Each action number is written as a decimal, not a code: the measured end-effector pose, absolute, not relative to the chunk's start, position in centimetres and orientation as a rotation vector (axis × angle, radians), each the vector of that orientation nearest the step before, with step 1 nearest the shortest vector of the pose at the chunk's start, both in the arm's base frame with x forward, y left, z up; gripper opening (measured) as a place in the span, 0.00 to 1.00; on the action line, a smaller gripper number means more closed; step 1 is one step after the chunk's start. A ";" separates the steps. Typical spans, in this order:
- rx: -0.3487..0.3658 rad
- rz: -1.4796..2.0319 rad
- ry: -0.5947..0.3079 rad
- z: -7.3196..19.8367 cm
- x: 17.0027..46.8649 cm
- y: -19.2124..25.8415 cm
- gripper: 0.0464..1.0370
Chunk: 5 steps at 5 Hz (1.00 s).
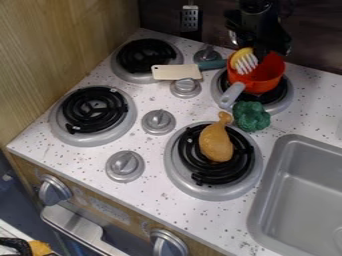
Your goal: Put the yellow brush in the left side in the red pot
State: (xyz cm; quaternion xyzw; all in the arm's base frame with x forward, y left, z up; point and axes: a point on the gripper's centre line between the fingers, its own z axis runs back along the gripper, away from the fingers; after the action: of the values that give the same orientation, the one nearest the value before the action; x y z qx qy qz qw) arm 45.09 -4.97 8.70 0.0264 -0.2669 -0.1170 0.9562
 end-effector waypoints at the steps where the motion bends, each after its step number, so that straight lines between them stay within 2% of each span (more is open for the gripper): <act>1: 0.045 -0.244 -0.571 8.8 45.6 -4.5 0.27; 2: 0.026 -0.239 -0.582 8.3 45.9 -4.2 0.32; 3: 0.020 -0.259 -0.606 8.5 46.2 -4.4 0.64; 4: 0.026 -0.269 -0.589 7.8 46.2 -4.3 0.90; 5: 0.029 -0.270 -0.587 7.9 46.2 -4.3 0.96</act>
State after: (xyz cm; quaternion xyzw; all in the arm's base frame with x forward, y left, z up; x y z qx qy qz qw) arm 46.23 -4.30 7.91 0.0143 -0.2885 -0.1325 0.9482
